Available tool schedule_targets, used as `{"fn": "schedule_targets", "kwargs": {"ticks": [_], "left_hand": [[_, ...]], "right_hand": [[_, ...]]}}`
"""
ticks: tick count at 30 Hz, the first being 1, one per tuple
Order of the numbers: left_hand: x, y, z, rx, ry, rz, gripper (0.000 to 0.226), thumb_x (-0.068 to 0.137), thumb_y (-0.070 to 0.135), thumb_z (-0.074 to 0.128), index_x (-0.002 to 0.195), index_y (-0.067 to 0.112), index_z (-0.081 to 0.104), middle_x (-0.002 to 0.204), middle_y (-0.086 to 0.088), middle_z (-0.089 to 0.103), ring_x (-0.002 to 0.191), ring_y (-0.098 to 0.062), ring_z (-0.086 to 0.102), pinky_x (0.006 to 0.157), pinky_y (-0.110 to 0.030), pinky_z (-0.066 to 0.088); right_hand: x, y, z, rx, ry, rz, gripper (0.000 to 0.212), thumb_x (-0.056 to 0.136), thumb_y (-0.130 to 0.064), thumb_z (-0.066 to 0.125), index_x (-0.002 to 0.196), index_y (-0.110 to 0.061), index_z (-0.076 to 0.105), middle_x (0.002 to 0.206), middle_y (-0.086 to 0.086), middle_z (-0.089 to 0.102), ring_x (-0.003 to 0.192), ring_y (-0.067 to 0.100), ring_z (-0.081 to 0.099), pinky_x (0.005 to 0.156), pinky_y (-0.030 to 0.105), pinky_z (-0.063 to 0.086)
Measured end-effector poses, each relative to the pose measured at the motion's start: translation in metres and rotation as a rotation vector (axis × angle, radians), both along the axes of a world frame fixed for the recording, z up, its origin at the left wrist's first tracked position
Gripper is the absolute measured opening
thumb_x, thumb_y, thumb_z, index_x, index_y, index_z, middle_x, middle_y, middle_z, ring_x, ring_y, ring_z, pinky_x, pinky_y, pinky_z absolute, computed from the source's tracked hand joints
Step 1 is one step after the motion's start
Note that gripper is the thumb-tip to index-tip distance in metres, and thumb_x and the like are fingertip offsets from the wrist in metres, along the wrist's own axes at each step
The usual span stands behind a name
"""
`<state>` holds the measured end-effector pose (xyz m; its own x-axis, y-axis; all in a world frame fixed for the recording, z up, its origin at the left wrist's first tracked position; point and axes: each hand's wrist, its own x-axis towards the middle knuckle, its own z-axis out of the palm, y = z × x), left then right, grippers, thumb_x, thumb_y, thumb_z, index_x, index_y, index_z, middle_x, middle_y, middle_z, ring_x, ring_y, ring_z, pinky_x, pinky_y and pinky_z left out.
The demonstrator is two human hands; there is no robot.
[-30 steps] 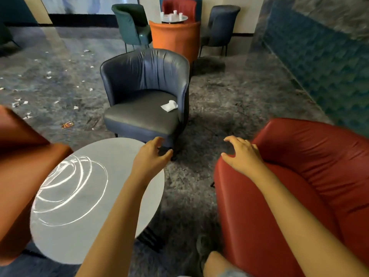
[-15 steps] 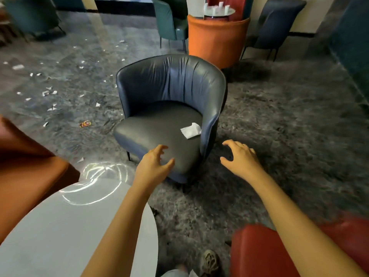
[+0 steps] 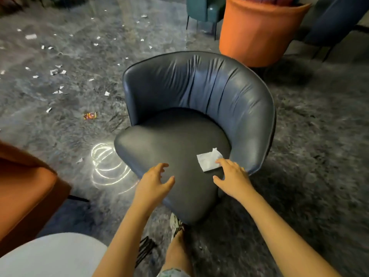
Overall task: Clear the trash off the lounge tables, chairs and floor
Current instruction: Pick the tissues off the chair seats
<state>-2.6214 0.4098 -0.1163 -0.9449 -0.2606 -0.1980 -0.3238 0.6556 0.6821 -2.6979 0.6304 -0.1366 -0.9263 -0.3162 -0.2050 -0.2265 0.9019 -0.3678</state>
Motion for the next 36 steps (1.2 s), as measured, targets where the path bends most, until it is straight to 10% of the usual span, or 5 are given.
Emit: {"fn": "schedule_targets", "kwargs": {"ticks": [20,30,36], "left_hand": [[-0.236,0.002,-0.228,0.025,-0.312,-0.012,0.047,0.083,0.034,0.061,0.128,0.026,0.049,0.122,0.003,0.055,0.099,-0.016,0.059,0.083,-0.038,0.051],[-0.227,0.039,-0.270,0.064,-0.435,-0.018,0.047,0.084,0.040,0.056,0.129,0.028,0.045,0.123,0.006,0.053,0.097,-0.009,0.056,0.081,-0.030,0.050],[-0.229,0.062,-0.275,0.100,-0.439,0.002,0.048,0.085,0.040,0.056,0.129,0.028,0.045,0.121,0.005,0.053,0.097,-0.011,0.057,0.082,-0.031,0.050]], "right_hand": [[-0.223,-0.050,-0.275,0.078,-0.354,-0.345,0.079,0.076,-0.038,0.069,0.141,-0.025,0.026,0.151,0.001,0.021,0.140,0.024,0.017,0.110,0.042,0.021],[-0.239,-0.027,-0.311,0.206,-0.424,-0.255,0.085,0.076,-0.038,0.071,0.143,-0.032,0.019,0.155,0.001,0.002,0.142,0.031,-0.002,0.112,0.048,0.012],[-0.255,-0.010,-0.314,0.219,-0.393,-0.214,0.085,0.075,-0.024,0.073,0.142,-0.028,0.021,0.150,0.006,0.012,0.134,0.031,0.021,0.106,0.043,0.027]]}}
